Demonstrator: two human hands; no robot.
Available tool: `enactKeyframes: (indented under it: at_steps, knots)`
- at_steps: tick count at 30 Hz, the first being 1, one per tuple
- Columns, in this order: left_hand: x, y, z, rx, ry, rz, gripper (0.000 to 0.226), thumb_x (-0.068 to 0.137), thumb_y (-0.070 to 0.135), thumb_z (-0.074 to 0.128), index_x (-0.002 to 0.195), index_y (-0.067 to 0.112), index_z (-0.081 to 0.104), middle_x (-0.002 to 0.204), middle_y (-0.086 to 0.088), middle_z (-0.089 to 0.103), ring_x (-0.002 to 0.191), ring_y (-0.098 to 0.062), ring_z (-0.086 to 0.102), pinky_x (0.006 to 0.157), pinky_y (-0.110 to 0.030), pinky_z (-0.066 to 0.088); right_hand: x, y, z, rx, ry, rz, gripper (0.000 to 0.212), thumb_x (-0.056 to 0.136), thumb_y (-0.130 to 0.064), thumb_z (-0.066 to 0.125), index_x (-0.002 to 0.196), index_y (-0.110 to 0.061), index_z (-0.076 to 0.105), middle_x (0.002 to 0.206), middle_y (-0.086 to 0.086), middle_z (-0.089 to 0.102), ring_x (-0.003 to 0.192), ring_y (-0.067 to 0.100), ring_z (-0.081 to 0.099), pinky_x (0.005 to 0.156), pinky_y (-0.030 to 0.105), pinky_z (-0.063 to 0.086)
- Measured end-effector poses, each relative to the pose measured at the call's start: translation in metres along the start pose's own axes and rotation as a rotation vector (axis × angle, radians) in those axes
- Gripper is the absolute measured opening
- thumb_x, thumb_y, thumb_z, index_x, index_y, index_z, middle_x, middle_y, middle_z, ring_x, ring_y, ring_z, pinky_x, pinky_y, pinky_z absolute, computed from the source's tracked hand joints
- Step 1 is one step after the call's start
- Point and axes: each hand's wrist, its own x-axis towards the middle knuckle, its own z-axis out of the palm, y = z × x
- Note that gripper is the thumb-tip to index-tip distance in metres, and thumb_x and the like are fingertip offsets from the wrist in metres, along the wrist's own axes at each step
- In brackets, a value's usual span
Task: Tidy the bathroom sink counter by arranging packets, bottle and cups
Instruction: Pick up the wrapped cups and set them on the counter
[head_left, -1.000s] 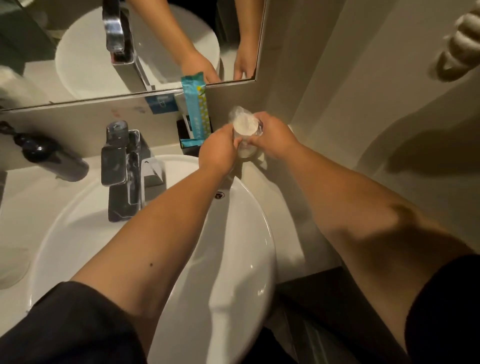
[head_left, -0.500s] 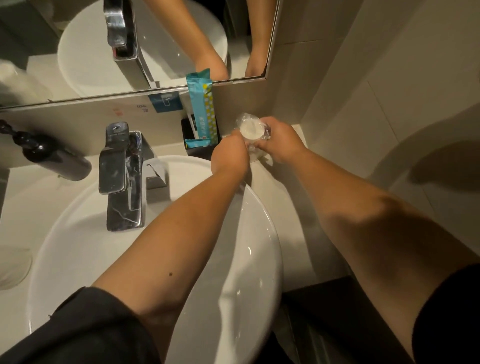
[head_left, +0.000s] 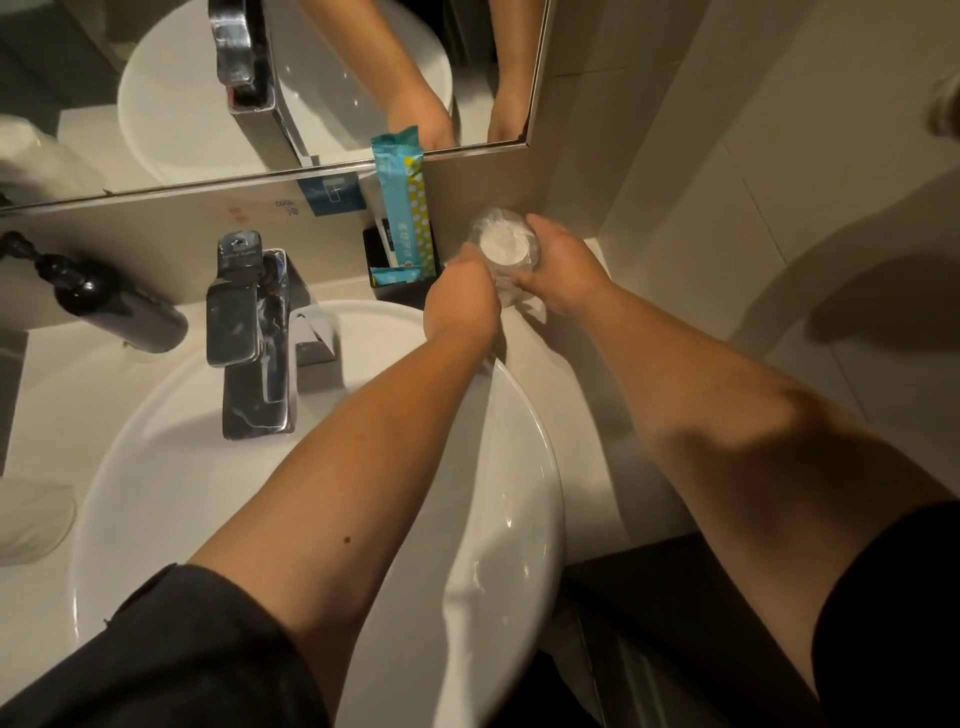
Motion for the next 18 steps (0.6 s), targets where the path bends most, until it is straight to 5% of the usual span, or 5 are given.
enactKeyframes:
  at_steps: [4, 8, 14, 18]
  knots:
    - [-0.014, 0.0, -0.012, -0.032, 0.034, 0.049, 0.031, 0.092, 0.01, 0.055, 0.123, 0.008, 0.052, 0.106, -0.012, 0.066, 0.091, -0.031, 0.066, 0.069, -0.037, 0.047, -0.021, -0.003, -0.016, -0.049, 0.021, 0.011, 0.082, 0.084, -0.022, 0.071, 0.151, -0.013, 0.025, 0.153, 0.012, 0.035, 0.136, 0.028, 0.042, 0.11, 0.034, 0.036]
    - [-0.042, -0.005, -0.027, 0.035, 0.057, 0.169, 0.021, 0.092, 0.016, 0.052, 0.112, 0.012, 0.057, 0.104, -0.01, 0.065, 0.093, -0.029, 0.064, 0.066, -0.036, 0.046, -0.062, -0.009, -0.029, -0.192, 0.058, -0.035, 0.062, 0.089, -0.027, 0.062, 0.144, -0.011, 0.039, 0.144, 0.015, 0.046, 0.132, 0.031, 0.044, 0.106, 0.037, 0.039]
    - [-0.105, -0.024, -0.053, 0.36, 0.058, 0.507, 0.042, 0.093, 0.039, 0.048, 0.122, 0.009, 0.049, 0.12, -0.013, 0.056, 0.109, -0.03, 0.05, 0.092, -0.041, 0.041, -0.136, -0.023, -0.03, -0.36, 0.061, -0.093, 0.052, 0.093, -0.029, 0.054, 0.142, -0.013, 0.043, 0.143, 0.011, 0.047, 0.131, 0.03, 0.044, 0.106, 0.039, 0.038]
    - [-0.143, -0.041, -0.067, 0.404, 0.077, 0.534, 0.046, 0.093, 0.043, 0.046, 0.125, 0.01, 0.047, 0.123, -0.012, 0.056, 0.11, -0.029, 0.05, 0.094, -0.041, 0.041, -0.168, -0.03, -0.025, -0.433, 0.023, -0.115, 0.053, 0.094, -0.032, 0.051, 0.143, -0.014, 0.041, 0.14, 0.012, 0.048, 0.128, 0.031, 0.045, 0.103, 0.041, 0.042]
